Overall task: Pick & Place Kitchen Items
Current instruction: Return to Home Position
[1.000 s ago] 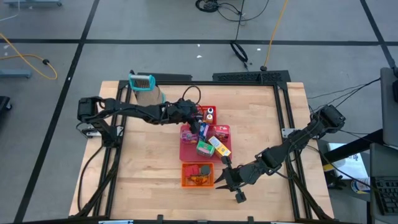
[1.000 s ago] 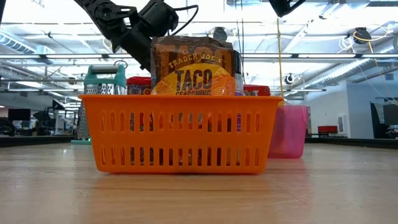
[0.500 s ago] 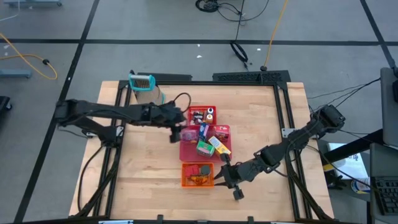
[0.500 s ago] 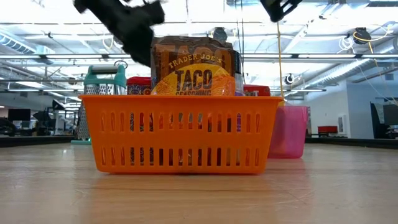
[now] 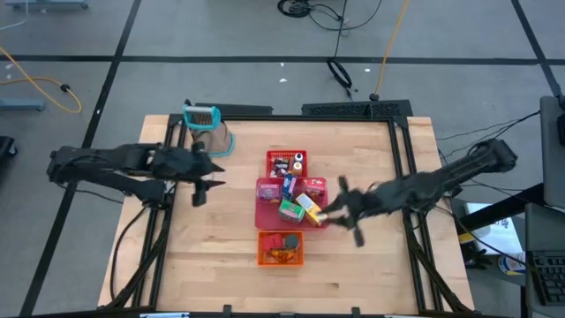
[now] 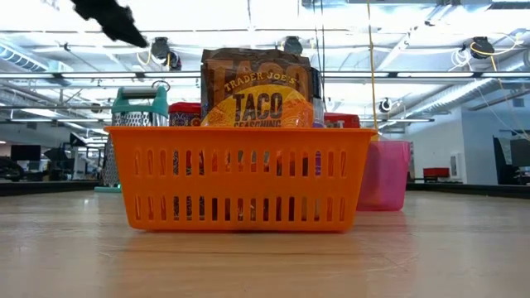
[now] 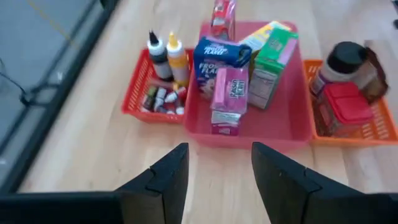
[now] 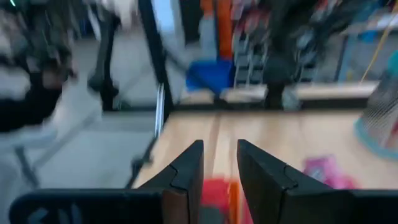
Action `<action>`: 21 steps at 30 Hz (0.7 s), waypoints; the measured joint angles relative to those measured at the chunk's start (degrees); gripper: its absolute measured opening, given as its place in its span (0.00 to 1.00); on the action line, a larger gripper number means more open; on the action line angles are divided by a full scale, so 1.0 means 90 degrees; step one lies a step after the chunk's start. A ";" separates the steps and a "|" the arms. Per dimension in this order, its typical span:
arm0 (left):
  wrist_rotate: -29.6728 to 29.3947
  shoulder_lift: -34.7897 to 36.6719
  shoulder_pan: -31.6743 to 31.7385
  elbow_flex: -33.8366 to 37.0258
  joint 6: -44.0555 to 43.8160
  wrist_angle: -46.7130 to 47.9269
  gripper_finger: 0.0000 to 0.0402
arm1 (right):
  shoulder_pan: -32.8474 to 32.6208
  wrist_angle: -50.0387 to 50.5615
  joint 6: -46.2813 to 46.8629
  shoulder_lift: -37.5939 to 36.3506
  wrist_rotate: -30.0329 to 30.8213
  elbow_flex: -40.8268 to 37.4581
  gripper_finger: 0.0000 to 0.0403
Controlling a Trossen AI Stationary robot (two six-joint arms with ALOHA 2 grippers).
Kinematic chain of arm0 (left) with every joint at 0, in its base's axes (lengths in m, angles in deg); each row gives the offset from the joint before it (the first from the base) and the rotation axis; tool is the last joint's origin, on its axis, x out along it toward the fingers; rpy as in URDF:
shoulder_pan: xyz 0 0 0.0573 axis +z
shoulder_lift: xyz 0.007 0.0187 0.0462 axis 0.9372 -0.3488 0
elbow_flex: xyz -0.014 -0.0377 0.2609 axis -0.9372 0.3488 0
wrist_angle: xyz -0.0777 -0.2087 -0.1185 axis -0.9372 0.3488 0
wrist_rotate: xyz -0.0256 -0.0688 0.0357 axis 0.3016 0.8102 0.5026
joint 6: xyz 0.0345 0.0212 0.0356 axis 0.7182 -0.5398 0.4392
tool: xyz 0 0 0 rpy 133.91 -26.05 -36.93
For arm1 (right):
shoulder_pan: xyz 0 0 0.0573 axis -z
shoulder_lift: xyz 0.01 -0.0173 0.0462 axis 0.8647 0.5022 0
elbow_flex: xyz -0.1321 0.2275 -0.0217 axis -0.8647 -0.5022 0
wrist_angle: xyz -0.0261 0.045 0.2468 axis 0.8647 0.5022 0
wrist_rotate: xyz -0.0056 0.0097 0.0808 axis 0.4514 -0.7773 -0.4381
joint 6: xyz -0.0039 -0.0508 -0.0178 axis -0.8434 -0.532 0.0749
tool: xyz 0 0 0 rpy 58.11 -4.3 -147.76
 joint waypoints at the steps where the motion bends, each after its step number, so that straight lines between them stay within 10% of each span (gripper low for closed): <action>1: -0.0151 0.0218 -0.0109 0.0067 0.0039 -0.0003 0.43 | 0.0066 -0.0245 0.0005 -0.0303 0.0004 -0.0165 0.22; 15: -0.2434 0.2593 -0.1368 0.1861 -0.1280 -0.0364 0.43 | 0.1303 -0.1863 0.0002 -0.4176 0.0001 -0.2595 0.22; 21: -0.3106 0.3418 -0.1719 0.2667 0.0380 -0.1779 0.43 | 0.2123 -0.1629 0.0005 -0.5376 0.0005 -0.2648 0.22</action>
